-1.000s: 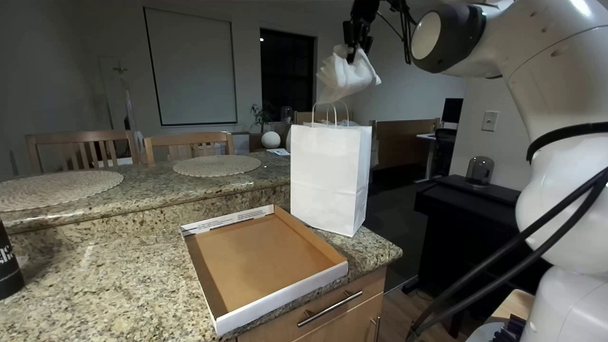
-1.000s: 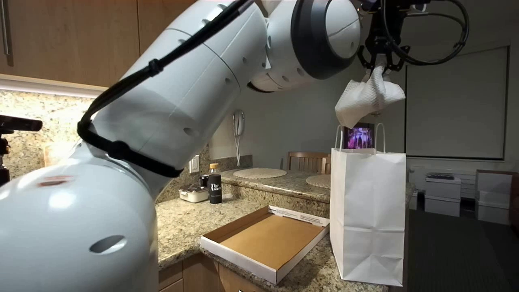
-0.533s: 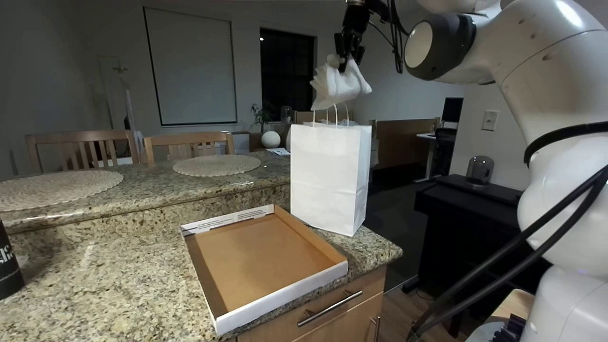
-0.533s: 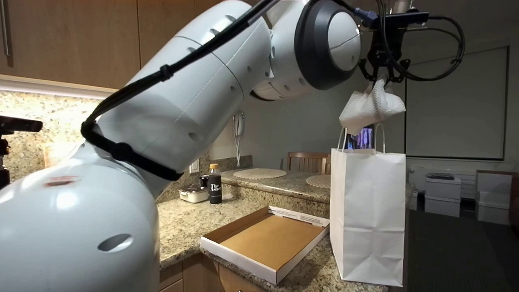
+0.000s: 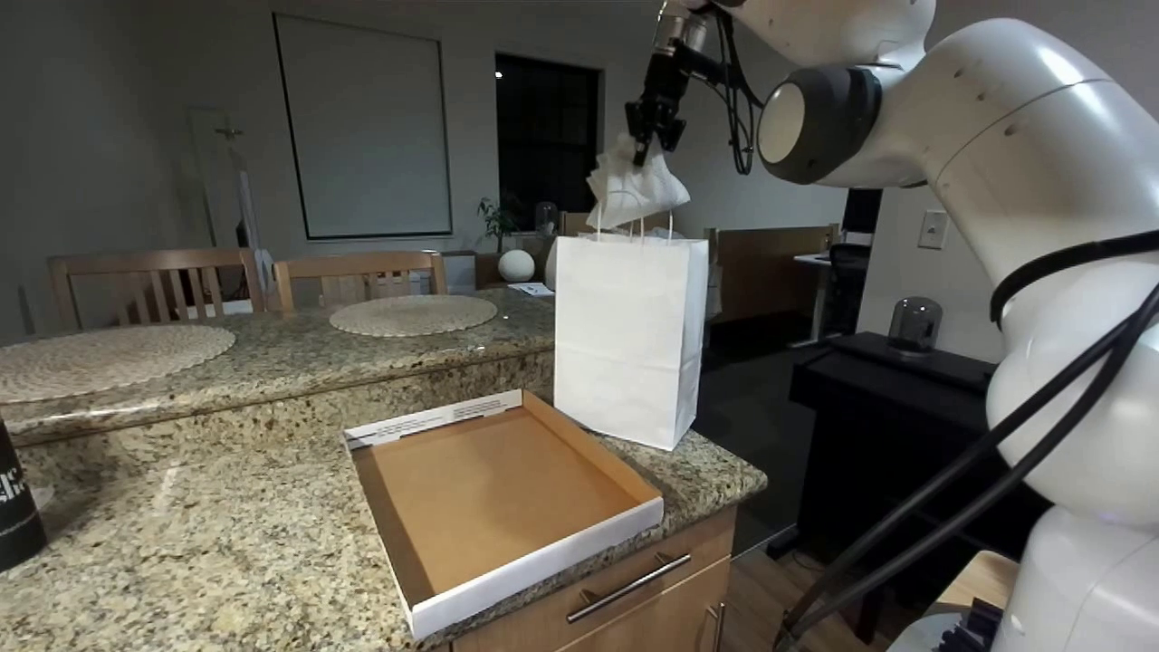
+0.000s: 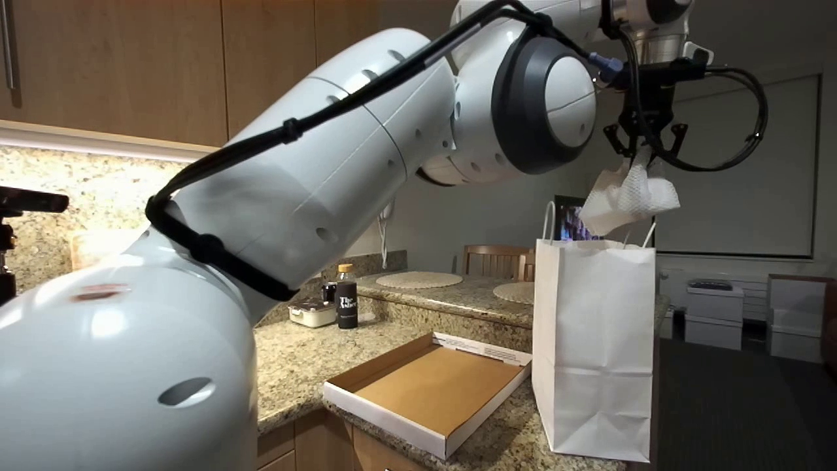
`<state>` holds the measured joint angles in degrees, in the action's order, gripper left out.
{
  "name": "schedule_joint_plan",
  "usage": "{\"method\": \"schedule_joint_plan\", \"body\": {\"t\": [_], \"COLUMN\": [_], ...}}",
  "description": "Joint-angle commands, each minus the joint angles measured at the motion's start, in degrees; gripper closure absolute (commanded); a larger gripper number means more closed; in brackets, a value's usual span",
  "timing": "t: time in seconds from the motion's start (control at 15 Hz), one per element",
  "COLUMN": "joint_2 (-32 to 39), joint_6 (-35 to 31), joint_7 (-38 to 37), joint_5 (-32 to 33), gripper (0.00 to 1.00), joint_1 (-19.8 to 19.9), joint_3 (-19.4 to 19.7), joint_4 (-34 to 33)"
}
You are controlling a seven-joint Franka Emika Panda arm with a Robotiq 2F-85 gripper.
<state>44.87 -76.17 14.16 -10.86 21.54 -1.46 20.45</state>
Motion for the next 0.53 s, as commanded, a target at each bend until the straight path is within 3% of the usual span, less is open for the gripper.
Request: {"method": "schedule_joint_plan", "body": {"t": [0.0,0.27,0.47], "joint_2": [0.86,1.71,1.19], "joint_6": [-4.16,-6.93,-2.59], "joint_7": [-1.72,0.53,1.74], "joint_5": [2.54,6.65,13.37], "gripper": [0.92,0.92,0.92], "joint_1": [-1.34,-3.76,-7.19], "joint_3": [0.90,2.52,6.05], "joint_4": [0.28,0.38,2.00]}}
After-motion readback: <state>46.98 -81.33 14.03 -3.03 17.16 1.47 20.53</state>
